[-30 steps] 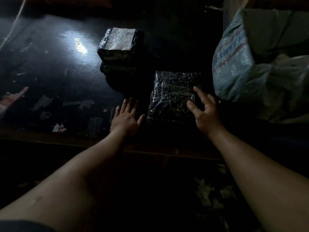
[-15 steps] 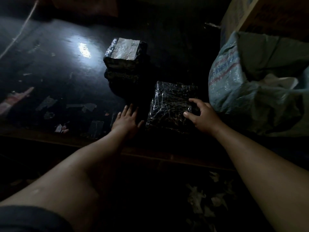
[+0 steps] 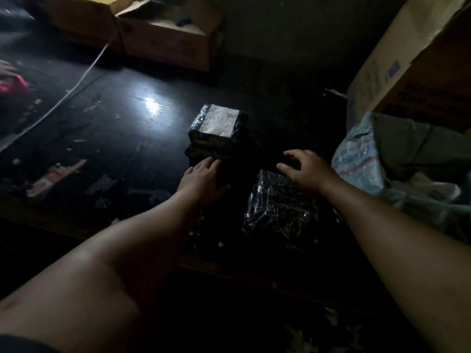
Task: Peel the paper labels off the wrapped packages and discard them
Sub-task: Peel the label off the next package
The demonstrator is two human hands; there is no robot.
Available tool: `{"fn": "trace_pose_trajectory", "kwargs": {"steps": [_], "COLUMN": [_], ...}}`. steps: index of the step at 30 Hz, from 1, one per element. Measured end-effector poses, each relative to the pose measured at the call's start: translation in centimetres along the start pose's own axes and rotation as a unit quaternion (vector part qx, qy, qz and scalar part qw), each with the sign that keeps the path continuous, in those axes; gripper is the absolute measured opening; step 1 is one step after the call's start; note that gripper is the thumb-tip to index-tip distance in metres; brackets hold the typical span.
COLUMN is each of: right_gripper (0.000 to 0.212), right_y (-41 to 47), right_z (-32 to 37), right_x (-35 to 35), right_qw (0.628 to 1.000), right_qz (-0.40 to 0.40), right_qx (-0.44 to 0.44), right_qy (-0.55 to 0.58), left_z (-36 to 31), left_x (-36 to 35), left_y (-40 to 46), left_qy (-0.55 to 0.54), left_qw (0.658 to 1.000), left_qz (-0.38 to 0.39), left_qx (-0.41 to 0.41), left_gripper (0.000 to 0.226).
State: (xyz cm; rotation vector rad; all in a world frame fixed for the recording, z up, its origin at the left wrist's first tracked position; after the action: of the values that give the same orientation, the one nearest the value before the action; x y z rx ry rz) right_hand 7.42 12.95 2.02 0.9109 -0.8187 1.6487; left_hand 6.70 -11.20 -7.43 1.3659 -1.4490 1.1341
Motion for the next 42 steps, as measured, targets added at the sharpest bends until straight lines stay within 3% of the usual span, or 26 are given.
{"fn": "trace_pose_trajectory", "kwargs": {"steps": [5, 10, 22, 34, 42], "right_gripper": [0.057, 0.057, 0.055, 0.046, 0.017], "right_y": [7.4, 15.0, 26.8, 33.3, 34.2], "right_z": [6.6, 10.7, 9.2, 5.9, 5.8], "right_x": [-0.9, -2.4, -5.4, -9.3, -8.5], "right_qw": [0.999, 0.999, 0.997, 0.984, 0.991], "right_qz": [-0.001, 0.007, 0.034, 0.084, 0.045], "right_qx": [0.036, 0.034, -0.047, -0.104, -0.107], "right_qy": [-0.005, -0.004, -0.056, -0.120, -0.059], "left_z": [2.3, 5.4, 7.0, 7.8, 7.7], "left_x": [5.2, 6.7, 3.2, 0.5, 0.4], "left_y": [4.6, 9.6, 17.9, 20.4, 20.2], "left_qy": [-0.037, -0.057, -0.139, -0.250, -0.267], "left_qw": [0.999, 0.998, 0.979, 0.953, 0.948], "left_qz": [-0.030, 0.008, 0.108, 0.137, 0.130], "left_qx": [-0.015, -0.008, -0.098, -0.105, -0.111], "left_gripper": [0.100, 0.118, 0.148, 0.146, 0.139]}}
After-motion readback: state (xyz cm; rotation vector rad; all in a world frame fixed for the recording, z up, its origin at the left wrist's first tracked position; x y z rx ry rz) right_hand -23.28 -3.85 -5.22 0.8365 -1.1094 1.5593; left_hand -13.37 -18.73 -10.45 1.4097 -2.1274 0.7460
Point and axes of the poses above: each hand's wrist, its own y-axis towards the middle knuckle, its own x-axis out of the back of the hand, z = x × y, the point moved 10 cm from there along y, towards the middle knuckle, and after that the axes turned 7 degrees about x, right-handed, at the moved point
